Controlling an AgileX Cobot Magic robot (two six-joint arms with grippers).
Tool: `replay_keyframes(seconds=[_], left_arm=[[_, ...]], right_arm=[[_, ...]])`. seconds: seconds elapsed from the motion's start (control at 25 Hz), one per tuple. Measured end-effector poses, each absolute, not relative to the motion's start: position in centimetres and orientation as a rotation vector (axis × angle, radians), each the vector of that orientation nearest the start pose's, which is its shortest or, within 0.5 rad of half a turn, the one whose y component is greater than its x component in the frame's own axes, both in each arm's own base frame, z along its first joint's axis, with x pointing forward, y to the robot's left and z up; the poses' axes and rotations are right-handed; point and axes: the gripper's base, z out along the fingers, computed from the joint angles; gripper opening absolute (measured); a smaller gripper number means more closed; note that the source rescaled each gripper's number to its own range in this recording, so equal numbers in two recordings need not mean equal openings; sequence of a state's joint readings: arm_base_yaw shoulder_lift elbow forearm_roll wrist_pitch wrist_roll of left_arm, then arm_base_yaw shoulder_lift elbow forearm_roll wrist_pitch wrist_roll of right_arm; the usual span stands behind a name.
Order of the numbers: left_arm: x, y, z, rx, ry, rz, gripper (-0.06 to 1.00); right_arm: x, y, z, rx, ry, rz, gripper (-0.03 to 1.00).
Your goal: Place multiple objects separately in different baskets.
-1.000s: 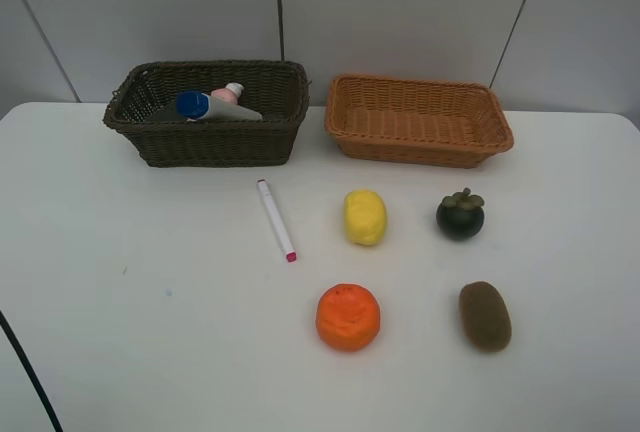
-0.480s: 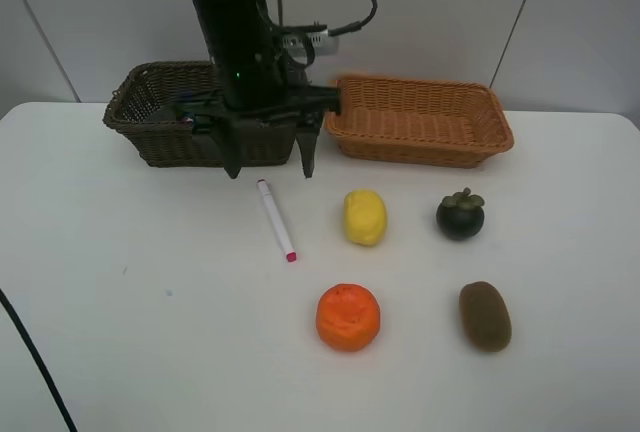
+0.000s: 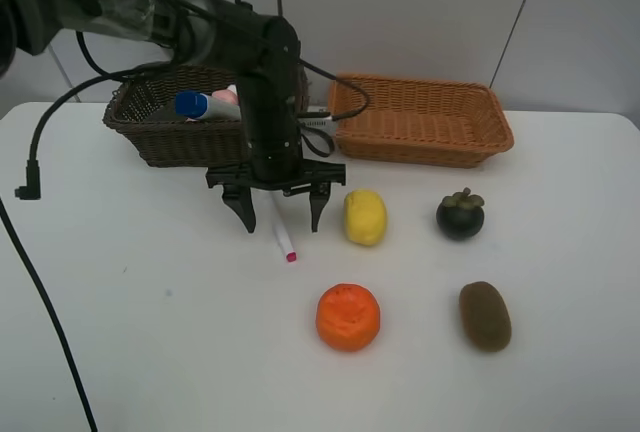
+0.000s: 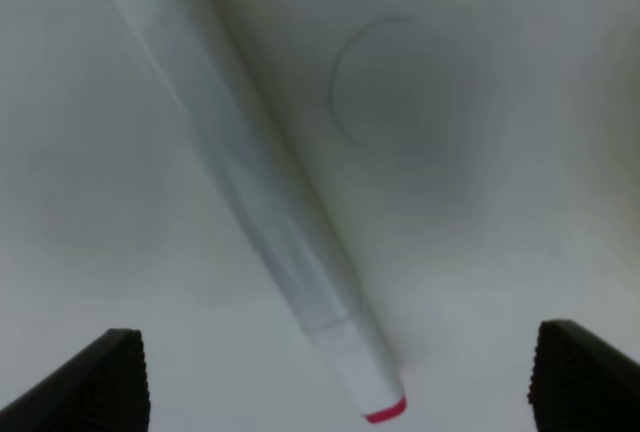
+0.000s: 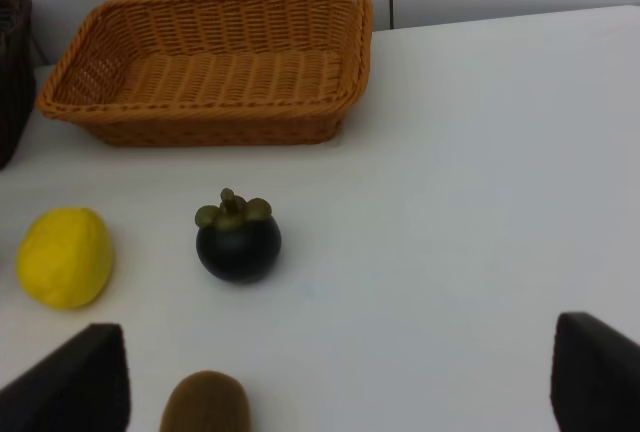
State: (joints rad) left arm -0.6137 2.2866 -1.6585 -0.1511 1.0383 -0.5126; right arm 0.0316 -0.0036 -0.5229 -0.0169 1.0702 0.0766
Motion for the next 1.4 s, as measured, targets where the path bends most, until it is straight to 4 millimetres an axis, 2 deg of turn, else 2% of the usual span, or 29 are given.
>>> replay_keyframes(seconds=[0.32, 0.6, 1.2, 1.4], left_arm=[[35.6, -26.4, 8.8, 0.036, 3.213, -0.145, 1.0], [36.2, -26.5, 8.7, 0.023, 3.149, -0.162, 1.0], [36.4, -26.2, 8.8, 0.035, 3.126, -0.105, 1.0], [36.4, -26.1, 8.1, 0.039, 3.141, -0.083, 1.0]], right_arm=[[-0.9, -0.2, 28.3, 0.047, 2.027, 0.048, 0.99], [-0.9, -0.2, 28.3, 0.047, 2.027, 0.048, 0.99], [-0.9, -0.2, 28.3, 0.047, 2.027, 0.048, 0.99], [-0.9, -0.2, 28.3, 0.047, 2.027, 0.048, 0.99]])
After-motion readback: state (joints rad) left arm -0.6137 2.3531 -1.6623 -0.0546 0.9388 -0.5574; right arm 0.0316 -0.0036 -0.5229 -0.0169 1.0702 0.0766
